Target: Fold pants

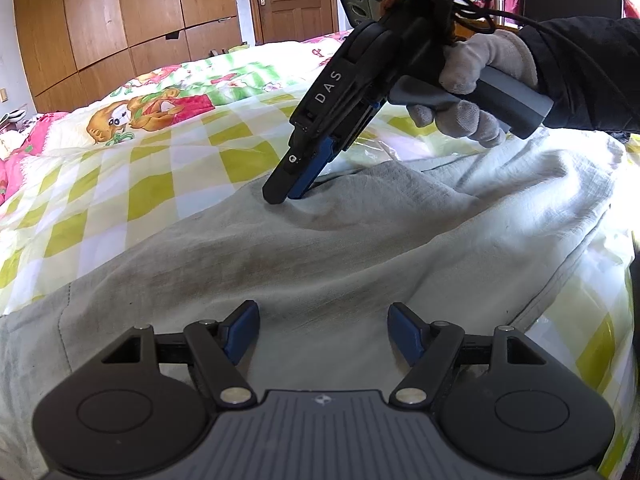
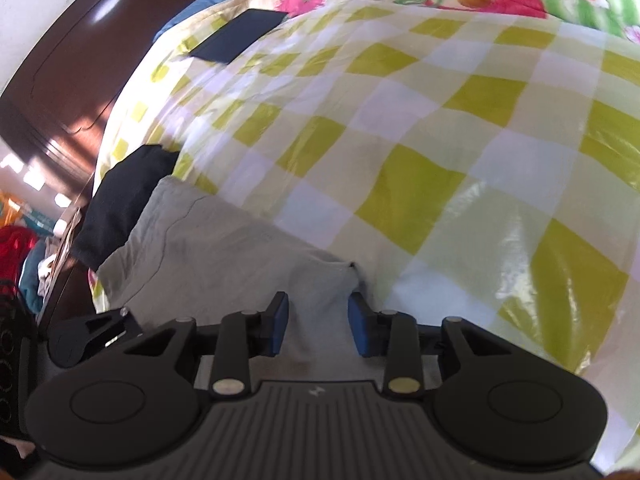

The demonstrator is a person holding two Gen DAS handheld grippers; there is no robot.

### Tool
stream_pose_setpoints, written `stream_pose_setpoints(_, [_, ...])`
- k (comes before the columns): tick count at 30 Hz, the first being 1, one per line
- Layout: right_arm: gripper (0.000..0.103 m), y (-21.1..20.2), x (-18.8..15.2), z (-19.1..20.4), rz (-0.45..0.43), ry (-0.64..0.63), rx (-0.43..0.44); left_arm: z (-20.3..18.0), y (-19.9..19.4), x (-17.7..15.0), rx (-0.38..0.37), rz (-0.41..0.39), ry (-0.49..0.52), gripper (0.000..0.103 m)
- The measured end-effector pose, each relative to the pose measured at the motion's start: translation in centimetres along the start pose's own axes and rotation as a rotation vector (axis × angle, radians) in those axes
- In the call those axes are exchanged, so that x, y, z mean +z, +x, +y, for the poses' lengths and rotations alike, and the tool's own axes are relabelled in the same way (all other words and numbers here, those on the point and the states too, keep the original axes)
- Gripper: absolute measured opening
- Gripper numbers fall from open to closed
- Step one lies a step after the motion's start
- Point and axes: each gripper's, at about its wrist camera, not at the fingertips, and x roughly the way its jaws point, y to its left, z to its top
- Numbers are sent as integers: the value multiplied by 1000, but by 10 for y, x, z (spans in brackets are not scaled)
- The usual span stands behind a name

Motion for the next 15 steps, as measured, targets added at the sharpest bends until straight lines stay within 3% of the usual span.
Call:
stream_pose_setpoints(3, [38,0,3,-1,-19,-29,-56,0,1,1,-1,-2,4,84])
stream_pose_setpoints(7, [38,1,4,-5,-36,13,-23,-1,1,1,1,-1,3,84])
stream_pose_setpoints(8, [36,3,3,0,-30,-9,-28,-1,1,1,1,0,3,84])
stream_pose_setpoints(10, [7,8,4,3,-15,-4,-31,-1,2,0,-1,-1,2,84])
stream_pose_setpoints(15, [5,6,15,-7,-73,74,-87,-1,5,2,8,-3,-3,85])
